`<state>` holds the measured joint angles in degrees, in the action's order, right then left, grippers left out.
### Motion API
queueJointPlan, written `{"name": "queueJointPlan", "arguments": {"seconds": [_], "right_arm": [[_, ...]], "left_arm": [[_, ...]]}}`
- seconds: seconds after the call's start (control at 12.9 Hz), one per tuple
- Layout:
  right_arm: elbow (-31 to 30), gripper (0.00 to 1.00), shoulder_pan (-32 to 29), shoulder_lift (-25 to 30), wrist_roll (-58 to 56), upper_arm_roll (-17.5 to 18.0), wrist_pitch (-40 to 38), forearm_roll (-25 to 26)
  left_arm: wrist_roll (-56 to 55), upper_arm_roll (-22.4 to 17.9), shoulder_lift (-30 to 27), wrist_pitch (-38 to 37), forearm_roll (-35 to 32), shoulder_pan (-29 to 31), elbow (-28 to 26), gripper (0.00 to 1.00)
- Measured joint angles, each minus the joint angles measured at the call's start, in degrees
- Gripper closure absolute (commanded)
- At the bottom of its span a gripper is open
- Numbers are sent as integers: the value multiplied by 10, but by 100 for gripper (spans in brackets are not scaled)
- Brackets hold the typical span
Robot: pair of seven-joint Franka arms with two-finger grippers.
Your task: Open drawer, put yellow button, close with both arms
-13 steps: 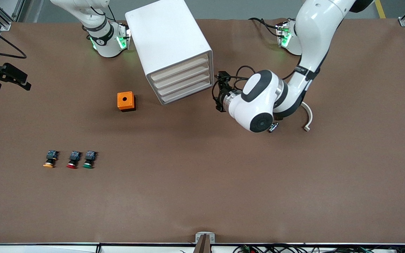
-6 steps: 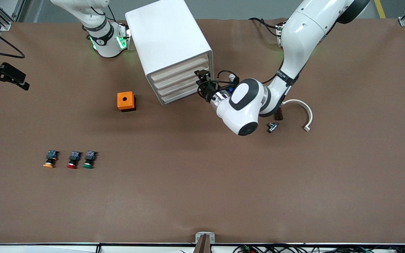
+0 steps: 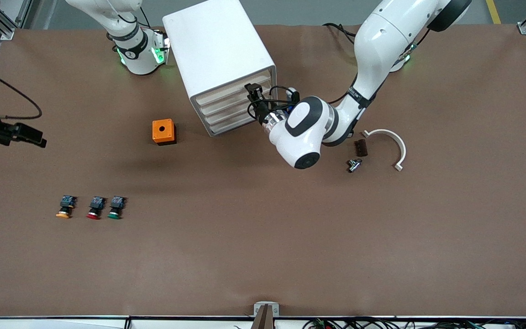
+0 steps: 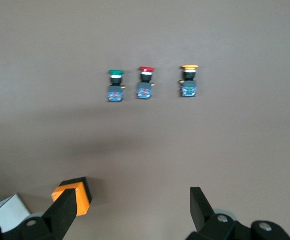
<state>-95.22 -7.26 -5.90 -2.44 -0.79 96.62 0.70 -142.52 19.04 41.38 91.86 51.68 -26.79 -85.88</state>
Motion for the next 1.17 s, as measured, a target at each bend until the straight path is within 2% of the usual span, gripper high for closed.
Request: {"name": "queueJointPlan", "arguments": {"seconds": [0.31,0.54,0.78,0.93,1.09,1.17], "right_arm": [[10,0,-53,-71,-29,-2,90,20],[-15,0,-91,-138,-68,-3,207,14],[-51,0,-91,-204,-69,3,336,14],[-56,0,-90,-245,-69,6,394,14],[-58,0,-90,-281,-71,5,428,14],[-58,0,-90,-294,-72,5,434,14]], "left_arm": [[-4,0,5,0,1,-16,0,97],[-4,-3,8,0,1,-17,2,98],[-3,-30,8,-1,1,-4,23,97],[6,-53,11,-3,1,18,46,97],[14,-61,21,-5,1,47,71,95],[21,-61,27,-5,1,59,82,92]]}}
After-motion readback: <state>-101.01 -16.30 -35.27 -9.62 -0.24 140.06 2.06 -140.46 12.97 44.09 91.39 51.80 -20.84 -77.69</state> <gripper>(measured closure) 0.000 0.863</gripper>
